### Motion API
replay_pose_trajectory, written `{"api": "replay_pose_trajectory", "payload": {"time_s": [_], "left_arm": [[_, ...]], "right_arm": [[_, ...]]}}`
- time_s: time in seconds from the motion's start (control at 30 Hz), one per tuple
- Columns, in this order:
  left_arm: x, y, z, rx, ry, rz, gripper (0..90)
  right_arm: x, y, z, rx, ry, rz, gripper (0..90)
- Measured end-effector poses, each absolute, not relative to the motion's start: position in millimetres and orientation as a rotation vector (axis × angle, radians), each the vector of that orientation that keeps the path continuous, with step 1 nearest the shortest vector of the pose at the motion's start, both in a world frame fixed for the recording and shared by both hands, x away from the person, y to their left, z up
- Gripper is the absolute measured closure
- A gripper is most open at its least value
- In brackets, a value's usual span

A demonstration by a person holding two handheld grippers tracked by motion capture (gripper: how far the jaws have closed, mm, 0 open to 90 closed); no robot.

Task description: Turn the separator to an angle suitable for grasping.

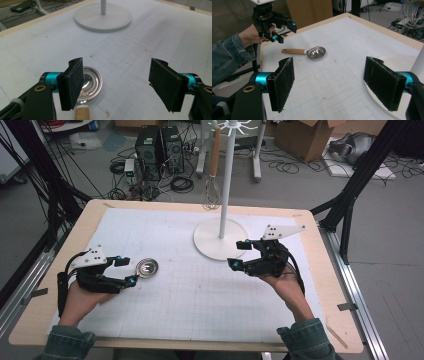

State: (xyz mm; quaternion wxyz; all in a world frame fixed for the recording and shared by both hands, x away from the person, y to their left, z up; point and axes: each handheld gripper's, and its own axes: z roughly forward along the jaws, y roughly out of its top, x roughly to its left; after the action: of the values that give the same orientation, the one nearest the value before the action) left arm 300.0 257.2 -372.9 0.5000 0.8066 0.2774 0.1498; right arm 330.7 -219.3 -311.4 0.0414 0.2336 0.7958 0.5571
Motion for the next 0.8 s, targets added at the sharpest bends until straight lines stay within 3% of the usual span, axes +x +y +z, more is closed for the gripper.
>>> {"api": "replay_pose_trajectory", "payload": {"time_s": [0.37,0.43,0.8], "left_arm": [[315,269,-386,2.037,0.716,0.379,43.2],[316,270,-391,2.056,0.703,0.356,49.5],[324,272,-410,2.130,0.768,0.333,55.8]], "right_arm": [[326,-229,-332,0.757,2.437,1.698,23.2],[326,-231,-335,0.760,2.441,1.690,23.0],[317,-238,-345,0.761,2.444,1.666,23.0]]}}
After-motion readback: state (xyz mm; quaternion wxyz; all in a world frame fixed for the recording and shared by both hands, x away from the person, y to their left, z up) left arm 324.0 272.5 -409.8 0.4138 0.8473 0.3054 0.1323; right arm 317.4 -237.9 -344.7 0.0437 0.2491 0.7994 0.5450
